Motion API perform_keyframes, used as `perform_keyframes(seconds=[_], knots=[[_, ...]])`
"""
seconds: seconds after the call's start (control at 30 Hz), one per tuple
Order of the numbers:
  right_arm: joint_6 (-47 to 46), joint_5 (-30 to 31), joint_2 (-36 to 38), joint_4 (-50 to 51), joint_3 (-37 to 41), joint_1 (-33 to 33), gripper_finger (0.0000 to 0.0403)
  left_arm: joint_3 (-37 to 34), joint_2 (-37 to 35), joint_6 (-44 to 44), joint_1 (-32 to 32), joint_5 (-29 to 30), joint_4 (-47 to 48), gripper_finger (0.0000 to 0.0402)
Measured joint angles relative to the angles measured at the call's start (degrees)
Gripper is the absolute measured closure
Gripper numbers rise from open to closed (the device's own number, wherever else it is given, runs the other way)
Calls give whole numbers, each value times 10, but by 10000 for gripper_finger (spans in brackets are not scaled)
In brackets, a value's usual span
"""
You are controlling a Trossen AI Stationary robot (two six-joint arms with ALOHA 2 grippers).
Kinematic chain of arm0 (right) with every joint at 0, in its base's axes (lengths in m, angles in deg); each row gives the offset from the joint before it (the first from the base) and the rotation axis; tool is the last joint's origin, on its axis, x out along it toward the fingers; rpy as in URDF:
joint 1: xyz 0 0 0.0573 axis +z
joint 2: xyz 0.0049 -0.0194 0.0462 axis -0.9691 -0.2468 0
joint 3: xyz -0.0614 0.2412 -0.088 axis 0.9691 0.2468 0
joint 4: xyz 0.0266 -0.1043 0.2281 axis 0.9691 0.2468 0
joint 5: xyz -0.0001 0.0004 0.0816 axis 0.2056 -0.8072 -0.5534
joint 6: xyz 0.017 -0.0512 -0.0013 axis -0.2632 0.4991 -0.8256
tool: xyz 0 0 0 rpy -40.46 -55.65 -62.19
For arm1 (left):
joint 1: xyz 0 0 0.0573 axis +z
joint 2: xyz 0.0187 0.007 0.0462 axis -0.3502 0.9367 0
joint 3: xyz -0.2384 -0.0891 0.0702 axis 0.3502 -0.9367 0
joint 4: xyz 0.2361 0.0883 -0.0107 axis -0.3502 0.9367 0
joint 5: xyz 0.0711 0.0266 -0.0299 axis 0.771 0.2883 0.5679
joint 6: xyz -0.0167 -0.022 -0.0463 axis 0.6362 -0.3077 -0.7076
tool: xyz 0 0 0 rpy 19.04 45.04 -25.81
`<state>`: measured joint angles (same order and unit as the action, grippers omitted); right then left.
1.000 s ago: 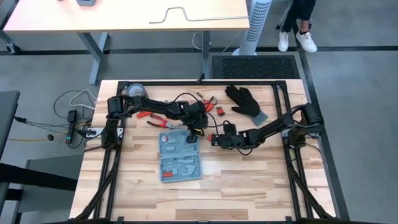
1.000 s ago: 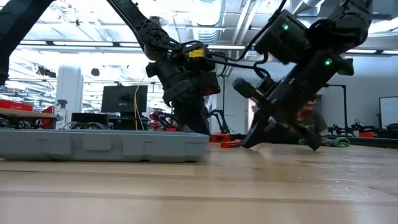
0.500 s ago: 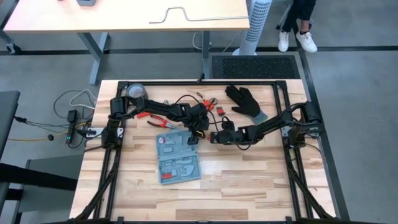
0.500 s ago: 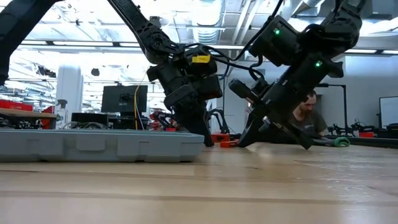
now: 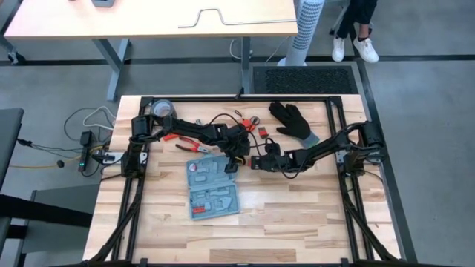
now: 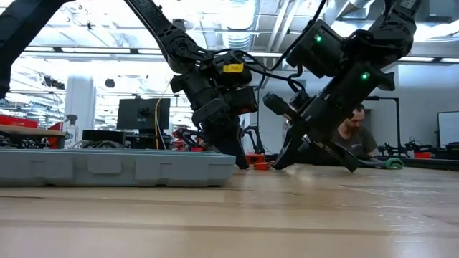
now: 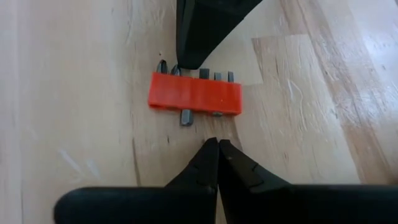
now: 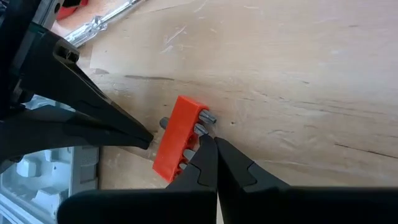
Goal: Prefit tool cases
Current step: Adjust the orange screwdriver bit on the table
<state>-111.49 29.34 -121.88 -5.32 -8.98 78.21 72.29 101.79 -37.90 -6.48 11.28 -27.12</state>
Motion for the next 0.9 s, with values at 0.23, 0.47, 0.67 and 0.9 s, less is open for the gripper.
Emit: perform_keyframes(seconds=[0.23, 0.47, 0.67, 0.9], knots=[[1, -12, 0, -4, 0, -8, 403, 0, 2, -2, -6, 7, -27, 401], [2, -15, 0, -5, 0, -9, 403, 0, 2, -3, -8, 8, -38, 401], [12, -20, 0, -12, 1, -9, 403, 0, 2, -8, -8, -15, -47, 401], [12, -21, 0, -6, 1, -9, 403, 0, -5, -5, 0, -20, 2, 401]])
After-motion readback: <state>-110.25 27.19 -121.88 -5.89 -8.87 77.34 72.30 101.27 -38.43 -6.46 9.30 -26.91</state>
